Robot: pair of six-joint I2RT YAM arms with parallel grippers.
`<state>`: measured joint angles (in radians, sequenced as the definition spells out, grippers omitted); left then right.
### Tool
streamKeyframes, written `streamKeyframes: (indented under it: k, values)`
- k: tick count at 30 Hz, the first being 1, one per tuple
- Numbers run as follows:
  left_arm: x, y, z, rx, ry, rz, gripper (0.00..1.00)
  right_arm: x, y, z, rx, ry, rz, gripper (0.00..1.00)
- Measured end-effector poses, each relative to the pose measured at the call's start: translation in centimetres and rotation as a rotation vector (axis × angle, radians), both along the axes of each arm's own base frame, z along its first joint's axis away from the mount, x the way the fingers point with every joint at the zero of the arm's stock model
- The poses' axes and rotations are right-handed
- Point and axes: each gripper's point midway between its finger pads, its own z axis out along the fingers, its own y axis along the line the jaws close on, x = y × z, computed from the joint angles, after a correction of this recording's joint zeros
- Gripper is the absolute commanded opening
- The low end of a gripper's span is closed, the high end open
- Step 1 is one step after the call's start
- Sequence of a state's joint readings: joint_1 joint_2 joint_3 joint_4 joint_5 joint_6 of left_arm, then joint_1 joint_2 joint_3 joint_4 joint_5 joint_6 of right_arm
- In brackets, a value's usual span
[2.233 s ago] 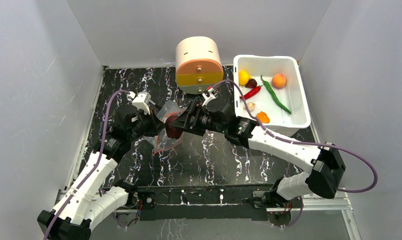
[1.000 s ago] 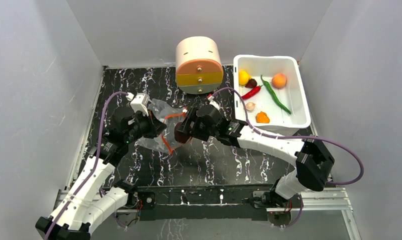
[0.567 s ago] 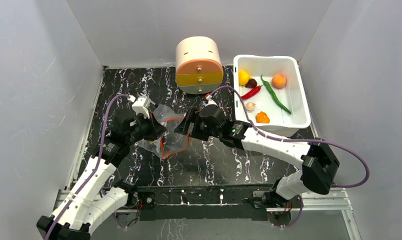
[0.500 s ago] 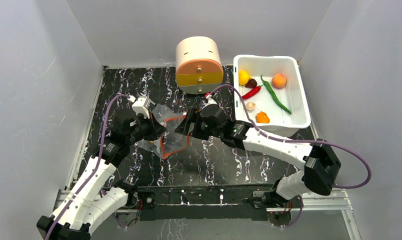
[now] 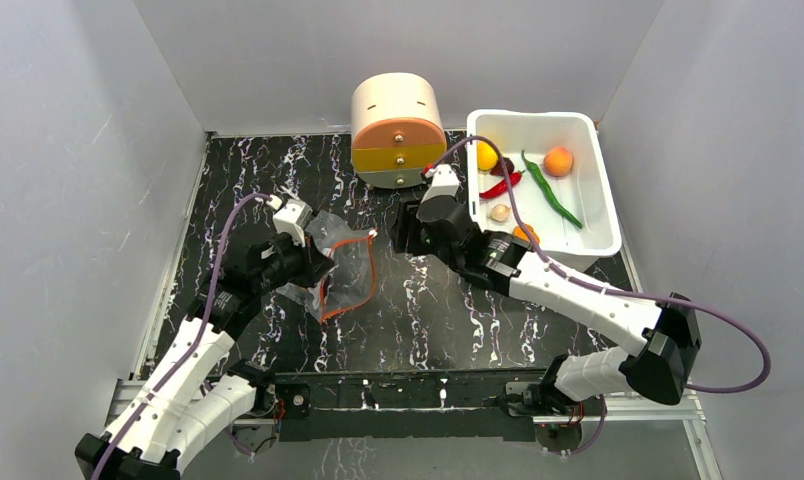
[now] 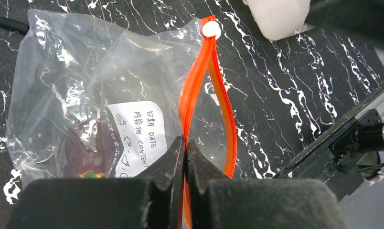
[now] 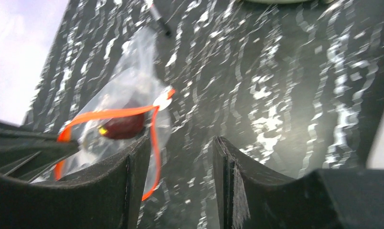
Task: Place the food in the zip-top bag and seal the zipper
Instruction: Pick up the fake fruit from the bin.
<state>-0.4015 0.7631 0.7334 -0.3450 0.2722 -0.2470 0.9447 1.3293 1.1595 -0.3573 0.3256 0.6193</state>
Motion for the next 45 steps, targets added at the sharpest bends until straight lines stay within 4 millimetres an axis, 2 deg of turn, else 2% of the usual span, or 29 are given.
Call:
streamKeyframes:
  k: [4,6,10,15,19,23,26,28,32,34,38,45]
  values:
    - [-0.1,0.0,-0.1,0.027,-0.024,-0.034,0.0,3.3,-3.7,1.4,-0.096,-0.076,-0.086,0.48]
    - [-0.1,0.0,-0.2,0.032,-0.037,-0.045,0.0,5.7,-6.4,2.4,-0.119,-0.101,-0.156,0.49]
    - [-0.7,0.3,-0.7,0.032,-0.055,-0.05,0.0,10.3,-13.2,4.0,-0.144,-0.124,-0.336,0.49]
    - [-0.8,0.5,-0.4,0.032,-0.076,-0.044,0.0,13.8,-19.7,4.6,-0.142,-0.145,-0.516,0.5]
    - [-0.8,0.7,-0.2,0.033,-0.089,-0.034,0.0,17.0,-23.0,3.6,-0.116,-0.158,-0.597,0.53]
    - [-0.8,0.7,0.0,0.032,-0.1,-0.034,0.0,20.6,-25.7,-0.6,-0.1,-0.09,-0.634,0.58]
    - [-0.8,0.7,0.0,0.034,-0.102,-0.036,0.0,23.1,-27.3,-5.0,-0.099,0.001,-0.651,0.59]
    - [-0.7,0.7,0.0,0.035,-0.106,-0.037,0.0,24.5,-28.0,-7.9,-0.098,0.055,-0.656,0.54]
    - [-0.8,0.8,0.3,0.034,-0.119,-0.038,0.0,26.4,-28.2,-11.9,-0.108,0.112,-0.64,0.55]
    - [-1.0,0.8,0.5,0.029,-0.132,-0.038,0.0,27.6,-28.0,-12.9,-0.101,0.119,-0.617,0.59]
    - [-1.0,0.9,1.0,0.021,-0.152,-0.037,0.0,29.8,-27.2,-13.6,-0.072,0.097,-0.567,0.68]
    - [-0.8,0.7,0.3,0.034,-0.122,-0.039,0.0,31.9,-26.7,-13.3,-0.079,0.043,-0.507,0.76]
